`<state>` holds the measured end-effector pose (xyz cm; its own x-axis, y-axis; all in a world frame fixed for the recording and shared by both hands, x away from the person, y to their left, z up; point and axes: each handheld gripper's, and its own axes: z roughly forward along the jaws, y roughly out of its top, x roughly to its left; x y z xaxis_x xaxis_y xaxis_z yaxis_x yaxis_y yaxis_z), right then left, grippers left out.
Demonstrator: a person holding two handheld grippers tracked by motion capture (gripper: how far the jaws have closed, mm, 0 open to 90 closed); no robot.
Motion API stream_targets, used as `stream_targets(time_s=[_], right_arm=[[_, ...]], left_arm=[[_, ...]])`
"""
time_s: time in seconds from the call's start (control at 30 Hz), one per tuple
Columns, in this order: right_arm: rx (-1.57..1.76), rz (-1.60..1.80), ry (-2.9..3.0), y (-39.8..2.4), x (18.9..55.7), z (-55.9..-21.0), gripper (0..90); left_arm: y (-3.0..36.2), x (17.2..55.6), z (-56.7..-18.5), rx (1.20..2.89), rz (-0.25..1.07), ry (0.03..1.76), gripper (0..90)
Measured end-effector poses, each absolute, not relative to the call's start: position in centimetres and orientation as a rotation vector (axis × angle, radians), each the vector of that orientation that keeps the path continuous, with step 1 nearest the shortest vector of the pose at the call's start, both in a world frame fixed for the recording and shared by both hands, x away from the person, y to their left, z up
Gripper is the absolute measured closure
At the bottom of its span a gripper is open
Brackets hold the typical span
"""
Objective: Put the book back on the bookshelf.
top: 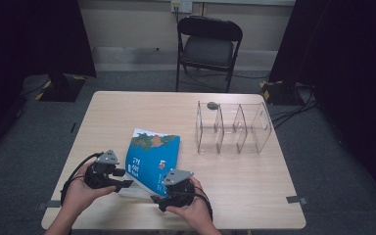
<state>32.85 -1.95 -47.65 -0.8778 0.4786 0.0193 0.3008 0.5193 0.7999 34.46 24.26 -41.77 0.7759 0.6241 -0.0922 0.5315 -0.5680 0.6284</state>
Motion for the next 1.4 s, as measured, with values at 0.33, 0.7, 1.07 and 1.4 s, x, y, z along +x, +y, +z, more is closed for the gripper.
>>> stream_targets(time_s=[0.33, 0.7, 1.07, 1.4], right_arm=[[0.650, 1.254, 2.522, -0.3, 33.2, -47.9, 23.0], [0.531, 1.161, 2.503, 1.7, 33.5, -47.7, 42.9], [0.489, 1.153, 2.478, 1.6, 32.8, -47.1, 68.1], [0.500, 1.098, 2.471, 0.5, 33.2, -46.2, 74.1]], left_arm=[[23.9, 34.6, -41.3, 2.309, 0.167, 0.868, 50.3], [23.9, 34.8, -41.5, 2.300, 0.162, 0.887, 51.0], [24.1, 34.8, -42.3, 2.297, 0.173, 0.900, 47.9], [24.9, 34.1, -44.1, 2.289, 0.169, 0.840, 22.0]])
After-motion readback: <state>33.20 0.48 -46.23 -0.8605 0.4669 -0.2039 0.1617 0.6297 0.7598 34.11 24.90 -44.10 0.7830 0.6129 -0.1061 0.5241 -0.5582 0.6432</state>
